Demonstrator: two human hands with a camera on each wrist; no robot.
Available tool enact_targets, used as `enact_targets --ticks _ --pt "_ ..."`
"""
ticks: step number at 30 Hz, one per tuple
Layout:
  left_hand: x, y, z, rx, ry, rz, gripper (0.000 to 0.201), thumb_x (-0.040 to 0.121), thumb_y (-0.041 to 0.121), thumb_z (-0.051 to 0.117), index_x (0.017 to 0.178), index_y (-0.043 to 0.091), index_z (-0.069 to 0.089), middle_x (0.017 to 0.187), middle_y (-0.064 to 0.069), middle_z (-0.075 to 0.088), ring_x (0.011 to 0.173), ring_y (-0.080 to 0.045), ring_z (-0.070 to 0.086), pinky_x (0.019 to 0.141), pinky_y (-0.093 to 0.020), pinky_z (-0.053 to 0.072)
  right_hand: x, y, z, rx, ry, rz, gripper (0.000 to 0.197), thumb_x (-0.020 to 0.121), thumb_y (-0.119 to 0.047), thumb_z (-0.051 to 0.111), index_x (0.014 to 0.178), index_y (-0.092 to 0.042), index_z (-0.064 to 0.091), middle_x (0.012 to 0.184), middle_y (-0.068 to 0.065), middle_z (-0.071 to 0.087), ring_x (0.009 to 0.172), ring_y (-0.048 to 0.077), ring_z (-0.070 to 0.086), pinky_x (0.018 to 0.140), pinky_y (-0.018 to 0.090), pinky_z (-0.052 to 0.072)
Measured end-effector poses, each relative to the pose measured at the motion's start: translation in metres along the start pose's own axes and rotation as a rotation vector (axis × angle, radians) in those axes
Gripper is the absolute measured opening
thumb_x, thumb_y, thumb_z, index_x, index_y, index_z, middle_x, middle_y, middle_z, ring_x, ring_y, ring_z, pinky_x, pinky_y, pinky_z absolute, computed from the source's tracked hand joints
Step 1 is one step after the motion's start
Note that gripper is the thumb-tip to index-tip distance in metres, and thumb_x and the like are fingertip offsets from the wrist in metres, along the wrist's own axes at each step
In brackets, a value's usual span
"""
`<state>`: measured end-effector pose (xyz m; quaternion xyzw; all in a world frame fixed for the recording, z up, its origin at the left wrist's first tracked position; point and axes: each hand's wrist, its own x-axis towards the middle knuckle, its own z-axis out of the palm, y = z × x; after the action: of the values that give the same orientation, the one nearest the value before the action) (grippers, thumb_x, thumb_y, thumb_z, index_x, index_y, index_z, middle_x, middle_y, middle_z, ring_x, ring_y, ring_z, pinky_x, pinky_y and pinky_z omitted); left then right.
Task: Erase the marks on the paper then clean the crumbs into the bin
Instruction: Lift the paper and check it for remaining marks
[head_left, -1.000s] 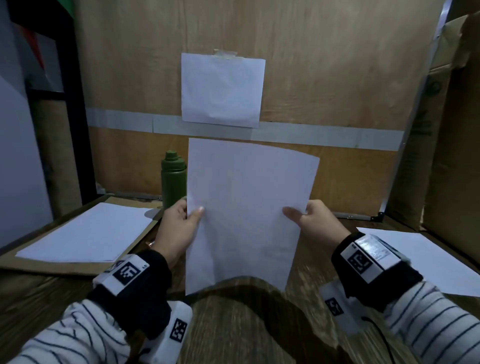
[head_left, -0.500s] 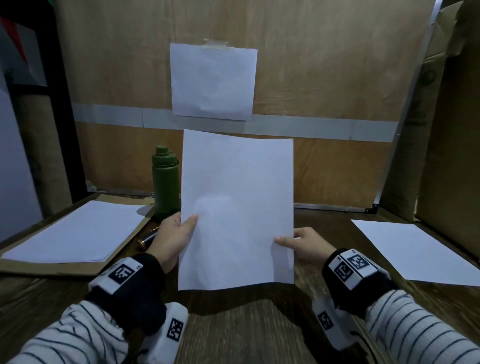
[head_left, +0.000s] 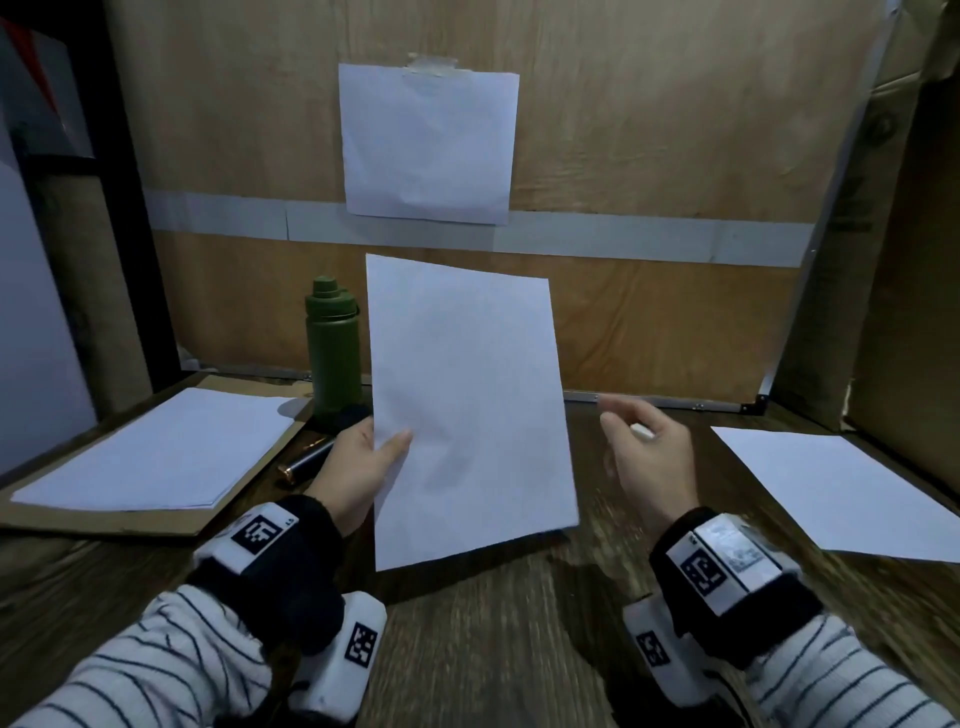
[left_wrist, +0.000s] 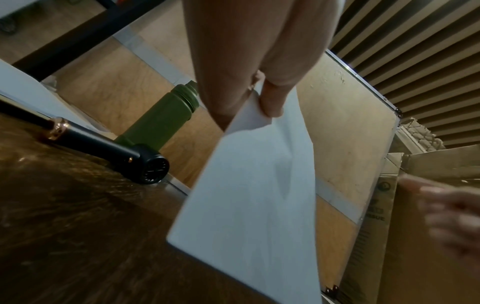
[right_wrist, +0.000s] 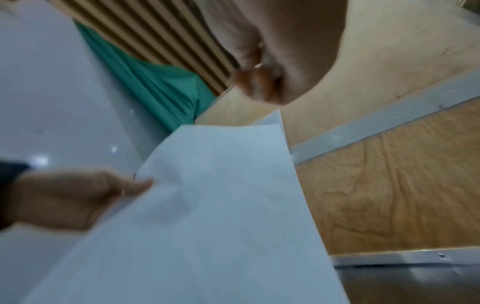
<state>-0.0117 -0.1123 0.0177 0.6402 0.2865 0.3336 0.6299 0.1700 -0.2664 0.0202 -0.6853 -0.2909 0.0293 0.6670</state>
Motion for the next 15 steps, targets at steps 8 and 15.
enact_targets --ticks 8,15 --pt "0.005 0.005 -0.001 -0.123 -0.331 -0.139 0.023 0.095 0.015 0.042 0.110 0.013 0.059 0.098 -0.006 0.074 0.086 -0.022 0.072 0.072 -0.033 0.059 0.021 -0.046 0.032 0.698 -0.550 0.253 0.047 0.073 0.015 0.023 0.070 -0.003 0.067 0.064 0.005 0.071 0.068 0.018 0.071 0.073 0.027 0.053" --pt "0.011 0.007 -0.016 -0.345 -0.355 -0.117 0.028 0.094 0.015 0.038 0.113 0.018 0.059 0.094 -0.008 0.074 0.078 -0.023 0.073 0.066 -0.037 0.060 0.005 0.002 0.067 0.451 -1.047 0.488 0.054 0.074 0.017 0.022 0.049 -0.004 0.065 0.059 0.011 0.069 0.061 0.021 0.069 0.058 0.024 0.057"
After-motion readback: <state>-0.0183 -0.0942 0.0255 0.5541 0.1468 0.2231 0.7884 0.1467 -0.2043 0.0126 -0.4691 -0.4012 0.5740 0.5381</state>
